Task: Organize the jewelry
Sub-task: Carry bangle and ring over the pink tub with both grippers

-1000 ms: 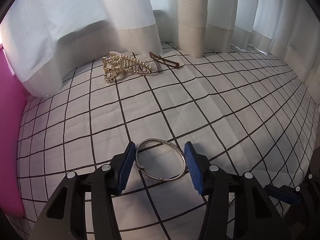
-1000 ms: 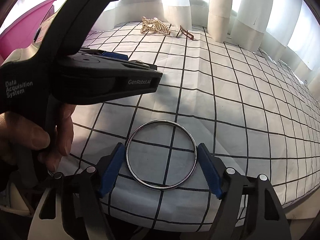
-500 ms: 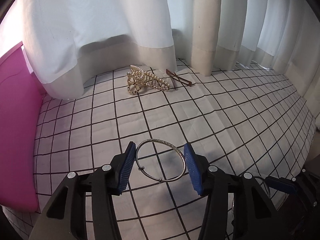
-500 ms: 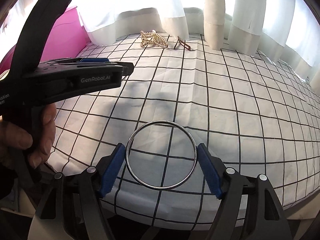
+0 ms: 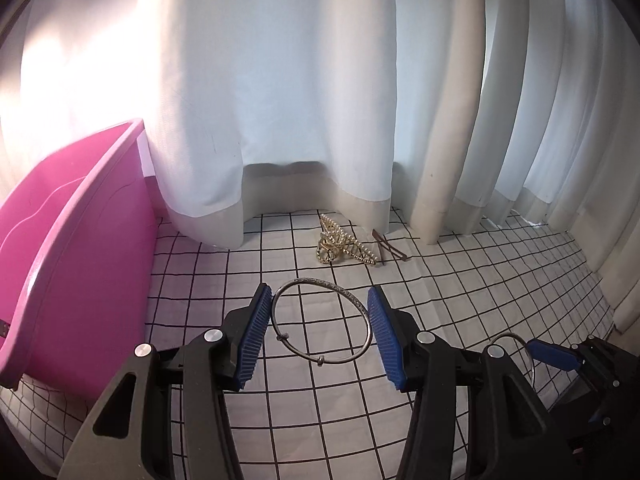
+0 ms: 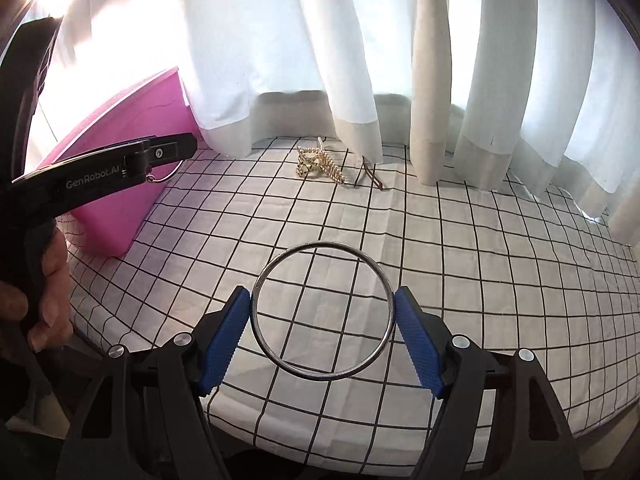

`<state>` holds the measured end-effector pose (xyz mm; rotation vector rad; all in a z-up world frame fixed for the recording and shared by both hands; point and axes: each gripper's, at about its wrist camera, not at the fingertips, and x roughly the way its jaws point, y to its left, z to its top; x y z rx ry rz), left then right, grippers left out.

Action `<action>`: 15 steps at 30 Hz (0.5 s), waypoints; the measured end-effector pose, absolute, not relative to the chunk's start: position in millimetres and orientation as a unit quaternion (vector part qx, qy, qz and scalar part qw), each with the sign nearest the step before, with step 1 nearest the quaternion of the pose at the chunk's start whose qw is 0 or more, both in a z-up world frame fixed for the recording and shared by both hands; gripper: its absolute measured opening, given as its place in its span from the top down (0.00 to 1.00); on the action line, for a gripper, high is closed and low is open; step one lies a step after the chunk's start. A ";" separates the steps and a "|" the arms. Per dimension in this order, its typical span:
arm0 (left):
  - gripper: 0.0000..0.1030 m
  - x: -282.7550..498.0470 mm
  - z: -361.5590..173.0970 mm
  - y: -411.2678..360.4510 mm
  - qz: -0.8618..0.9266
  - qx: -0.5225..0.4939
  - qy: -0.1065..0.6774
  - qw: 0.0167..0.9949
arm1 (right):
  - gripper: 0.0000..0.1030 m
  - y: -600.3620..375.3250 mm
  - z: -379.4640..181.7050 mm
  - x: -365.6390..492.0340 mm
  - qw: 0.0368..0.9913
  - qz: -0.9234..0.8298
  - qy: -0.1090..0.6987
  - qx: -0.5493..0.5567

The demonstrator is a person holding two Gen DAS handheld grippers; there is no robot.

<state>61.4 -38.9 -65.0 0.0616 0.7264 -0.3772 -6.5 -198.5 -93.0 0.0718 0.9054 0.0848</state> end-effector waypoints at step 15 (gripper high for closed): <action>0.53 40.3 21.8 61.1 -0.035 -0.026 0.292 0.956 | 0.31 -144.9 3.2 50.8 0.927 0.154 0.343 -0.003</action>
